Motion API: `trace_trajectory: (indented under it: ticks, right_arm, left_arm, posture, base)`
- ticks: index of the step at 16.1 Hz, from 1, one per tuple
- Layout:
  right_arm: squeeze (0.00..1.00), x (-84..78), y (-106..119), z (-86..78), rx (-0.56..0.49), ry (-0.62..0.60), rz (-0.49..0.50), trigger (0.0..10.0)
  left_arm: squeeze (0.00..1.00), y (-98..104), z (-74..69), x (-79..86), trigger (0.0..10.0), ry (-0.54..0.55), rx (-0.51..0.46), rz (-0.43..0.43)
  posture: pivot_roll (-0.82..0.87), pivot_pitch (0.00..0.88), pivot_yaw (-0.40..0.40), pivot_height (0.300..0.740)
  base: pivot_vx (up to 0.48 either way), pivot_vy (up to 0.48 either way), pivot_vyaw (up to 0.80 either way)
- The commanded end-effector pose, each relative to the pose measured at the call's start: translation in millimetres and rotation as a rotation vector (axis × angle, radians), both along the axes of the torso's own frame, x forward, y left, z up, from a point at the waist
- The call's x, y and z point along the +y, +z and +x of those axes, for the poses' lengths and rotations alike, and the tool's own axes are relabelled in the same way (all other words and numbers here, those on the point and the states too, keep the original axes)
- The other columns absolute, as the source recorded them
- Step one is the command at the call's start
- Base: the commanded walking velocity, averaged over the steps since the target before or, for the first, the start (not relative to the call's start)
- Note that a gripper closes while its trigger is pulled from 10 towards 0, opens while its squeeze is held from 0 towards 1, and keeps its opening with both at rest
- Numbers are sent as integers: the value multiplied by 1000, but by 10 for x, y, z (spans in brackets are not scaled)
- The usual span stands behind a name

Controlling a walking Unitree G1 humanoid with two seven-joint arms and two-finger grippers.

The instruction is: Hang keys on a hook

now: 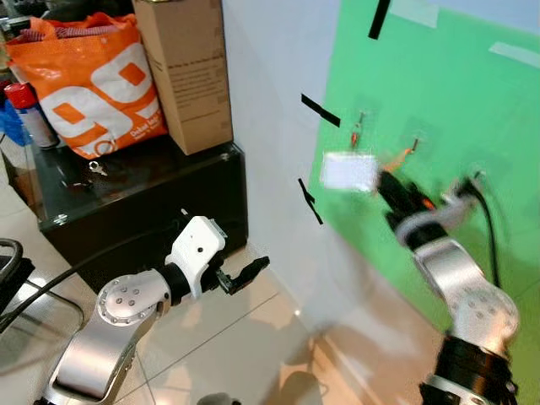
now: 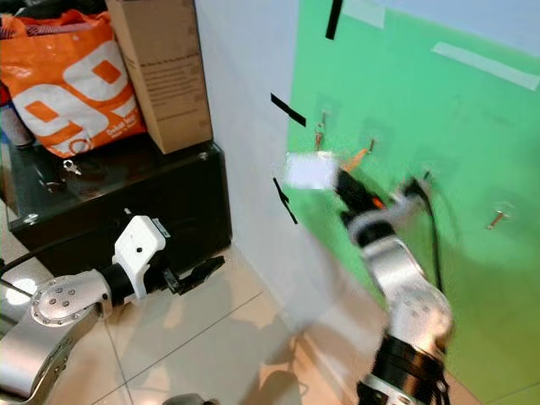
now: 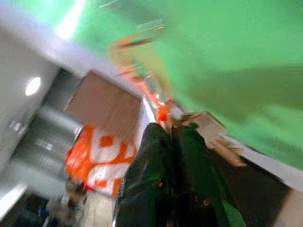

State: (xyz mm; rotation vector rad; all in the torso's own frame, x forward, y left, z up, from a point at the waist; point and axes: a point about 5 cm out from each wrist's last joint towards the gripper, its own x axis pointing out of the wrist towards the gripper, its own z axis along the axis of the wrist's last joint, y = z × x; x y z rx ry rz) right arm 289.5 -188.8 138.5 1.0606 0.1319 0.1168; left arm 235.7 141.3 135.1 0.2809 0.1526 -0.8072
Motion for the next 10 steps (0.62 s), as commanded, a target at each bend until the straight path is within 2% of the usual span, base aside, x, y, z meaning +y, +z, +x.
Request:
trace_trajectory:
  ticks: [1,2,3,6,7,9,10]
  right_arm:
    - [0,-16,-8,-2,10,-14,44,10000]
    - [0,-60,-1,1,3,-46,116,10000]
    - [0,-89,7,1,-6,-60,143,10000]
    - [0,-89,48,-11,-35,-39,130,10000]
    - [0,-27,81,-38,-53,18,6,10000]
    - [0,136,116,-116,-81,159,-479,10000]
    - [0,164,129,-154,-85,170,-606,10000]
  left_arm:
    - [0,54,-1,-10,10000,-16,-19,-1]
    - [0,61,4,-10,10000,-17,-20,1]
    - [0,71,9,-5,10000,-18,-23,2]
    - [0,88,16,-4,10000,-17,-29,2]
    - [0,88,22,-6,10000,-16,-32,1]
    - [0,78,27,-21,10000,-13,-38,-2]
    - [0,70,29,-33,10000,-2,-46,-4]
  posture:
    - [26,0,29,740]
    - [26,0,29,740]
    - [26,0,34,740]
    - [22,0,38,740]
    - [21,0,38,740]
    - [9,0,34,740]
    - [7,0,29,740]
  base:
    - [0,0,0]
    - [0,0,0]
    - [0,0,0]
    - [0,0,0]
    - [0,0,0]
    - [0,0,0]
    - [0,0,0]
